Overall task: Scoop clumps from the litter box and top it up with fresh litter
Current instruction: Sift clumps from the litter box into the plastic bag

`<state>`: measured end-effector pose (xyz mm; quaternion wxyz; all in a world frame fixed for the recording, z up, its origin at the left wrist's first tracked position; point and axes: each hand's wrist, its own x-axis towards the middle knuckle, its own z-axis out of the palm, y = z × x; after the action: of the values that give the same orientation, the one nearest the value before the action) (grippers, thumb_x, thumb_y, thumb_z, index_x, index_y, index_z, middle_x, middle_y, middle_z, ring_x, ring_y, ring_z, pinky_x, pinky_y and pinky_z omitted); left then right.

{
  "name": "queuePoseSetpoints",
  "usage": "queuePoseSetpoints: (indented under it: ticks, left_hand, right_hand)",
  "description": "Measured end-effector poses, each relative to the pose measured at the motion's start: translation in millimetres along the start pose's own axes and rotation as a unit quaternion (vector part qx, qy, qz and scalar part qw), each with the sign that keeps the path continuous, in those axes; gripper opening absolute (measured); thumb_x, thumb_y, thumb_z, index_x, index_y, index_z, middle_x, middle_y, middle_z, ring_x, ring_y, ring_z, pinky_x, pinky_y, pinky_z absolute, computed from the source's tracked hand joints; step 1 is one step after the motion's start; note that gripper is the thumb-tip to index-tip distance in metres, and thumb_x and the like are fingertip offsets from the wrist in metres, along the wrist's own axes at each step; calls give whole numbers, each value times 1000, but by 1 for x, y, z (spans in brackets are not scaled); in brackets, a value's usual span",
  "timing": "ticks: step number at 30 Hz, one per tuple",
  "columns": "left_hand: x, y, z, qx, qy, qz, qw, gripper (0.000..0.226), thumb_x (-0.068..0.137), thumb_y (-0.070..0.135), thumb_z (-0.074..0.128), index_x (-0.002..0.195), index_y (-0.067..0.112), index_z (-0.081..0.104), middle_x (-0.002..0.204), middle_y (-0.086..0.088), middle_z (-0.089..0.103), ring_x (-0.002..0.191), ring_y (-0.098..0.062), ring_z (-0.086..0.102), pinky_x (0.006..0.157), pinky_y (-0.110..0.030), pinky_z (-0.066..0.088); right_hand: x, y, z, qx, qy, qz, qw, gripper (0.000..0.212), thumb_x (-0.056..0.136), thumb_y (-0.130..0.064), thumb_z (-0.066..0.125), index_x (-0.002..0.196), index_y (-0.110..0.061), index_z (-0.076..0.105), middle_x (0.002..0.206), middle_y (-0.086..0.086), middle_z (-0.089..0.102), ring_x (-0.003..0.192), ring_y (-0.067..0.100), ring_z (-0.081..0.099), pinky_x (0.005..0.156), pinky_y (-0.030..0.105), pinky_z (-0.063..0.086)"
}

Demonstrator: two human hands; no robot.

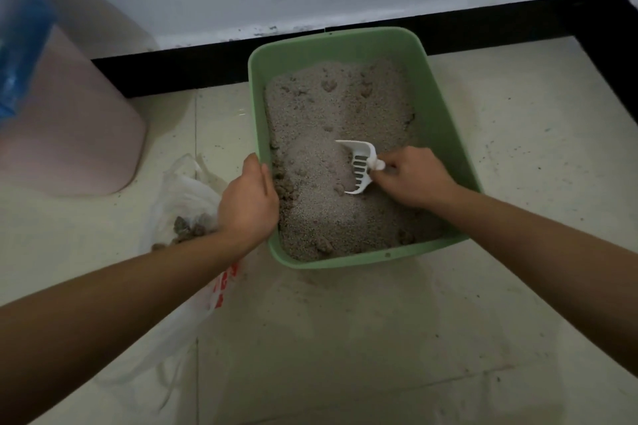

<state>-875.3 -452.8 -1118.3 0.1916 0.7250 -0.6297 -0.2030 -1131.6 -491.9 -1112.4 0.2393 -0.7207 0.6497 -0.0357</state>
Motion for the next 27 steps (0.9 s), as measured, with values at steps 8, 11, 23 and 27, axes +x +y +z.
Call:
queuePoseSetpoints:
  ticks: [8, 11, 23, 27]
  left_hand:
    - [-2, -1, -1, -11, 6, 13, 1000, 24, 105, 29, 25, 98, 11, 39, 63, -6, 48, 55, -26, 51, 52, -39, 42]
    - [-1, -2, 0, -33, 5, 15, 999, 28, 106, 30, 25, 104, 7, 43, 63, -4, 47, 55, -23, 49, 50, -34, 35]
    - [-4, -6, -6, -113, -4, 33, 993, 30, 106, 30, 25, 100, 10, 47, 78, -1, 55, 71, -22, 53, 68, -39, 45]
    - [-5, -4, -8, -130, -11, 35, 991, 32, 107, 30, 25, 105, 10, 49, 82, 0, 58, 78, -24, 58, 69, -36, 45]
  right_hand:
    - [-13, 18, 9, 227, 51, -3, 972, 30, 91, -37, 68, 119, -29, 71, 108, -6, 75, 94, -1, 64, 82, 16, 50]
    - [-17, 16, 10, 214, 36, -37, 975, 32, 91, -38, 68, 122, -30, 69, 110, -4, 74, 93, 3, 67, 77, 13, 51]
    - [-31, -7, 16, 158, -41, -109, 980, 33, 91, -37, 68, 123, -33, 68, 99, -6, 77, 84, 17, 72, 75, 42, 56]
    - [-32, -2, 9, 158, -15, -106, 982, 32, 92, -39, 66, 124, -36, 67, 98, -4, 77, 84, 16, 72, 76, 43, 56]
